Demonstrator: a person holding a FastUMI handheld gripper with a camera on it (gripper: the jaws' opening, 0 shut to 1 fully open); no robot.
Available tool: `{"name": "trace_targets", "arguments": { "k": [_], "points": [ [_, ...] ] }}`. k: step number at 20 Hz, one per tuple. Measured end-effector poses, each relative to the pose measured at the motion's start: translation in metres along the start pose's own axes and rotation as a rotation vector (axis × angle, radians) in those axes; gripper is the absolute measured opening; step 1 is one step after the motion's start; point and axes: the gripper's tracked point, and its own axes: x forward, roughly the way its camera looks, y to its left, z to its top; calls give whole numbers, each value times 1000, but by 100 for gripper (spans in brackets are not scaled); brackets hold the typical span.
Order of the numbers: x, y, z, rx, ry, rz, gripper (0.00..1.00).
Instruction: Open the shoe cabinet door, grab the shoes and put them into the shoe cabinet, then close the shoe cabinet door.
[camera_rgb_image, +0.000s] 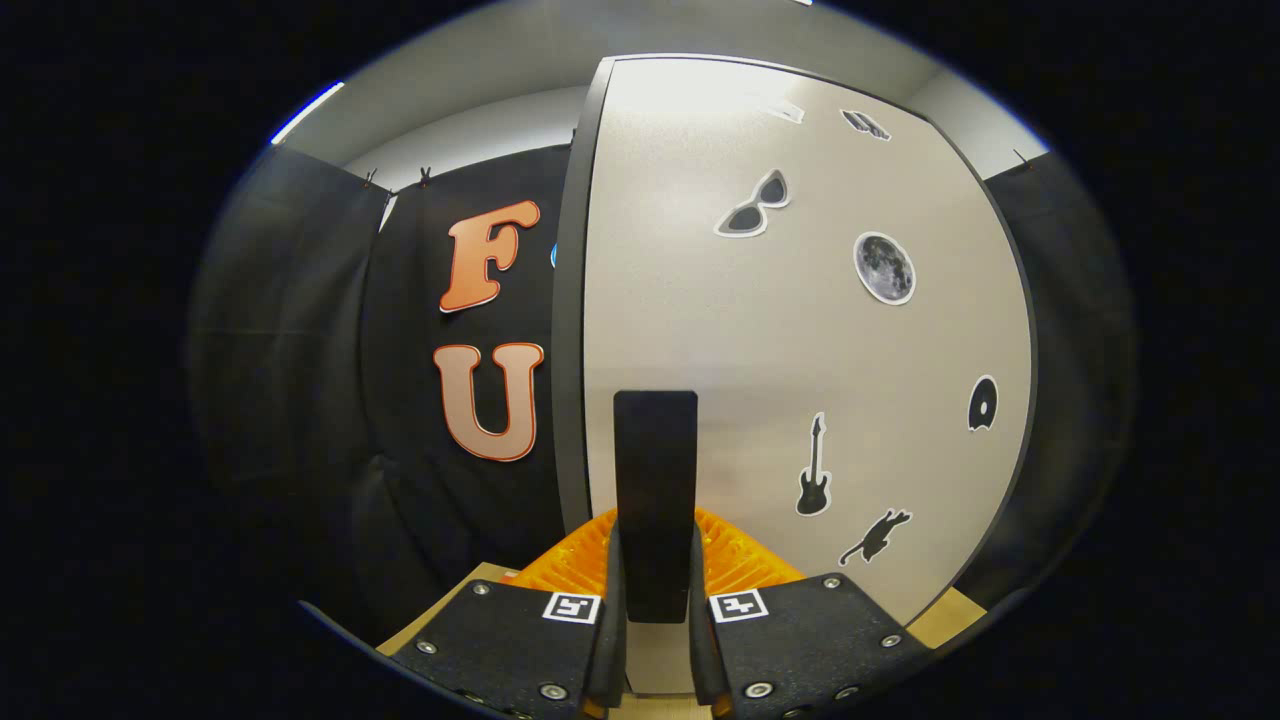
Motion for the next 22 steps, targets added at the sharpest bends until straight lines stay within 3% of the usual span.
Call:
{"name": "trace_targets", "arguments": {
  "k": [15, 22],
  "points": [
    [-75, -20, 3, -3, 6, 16, 23],
    [-117, -42, 2, 10, 1, 166, 23]
  ]
}}
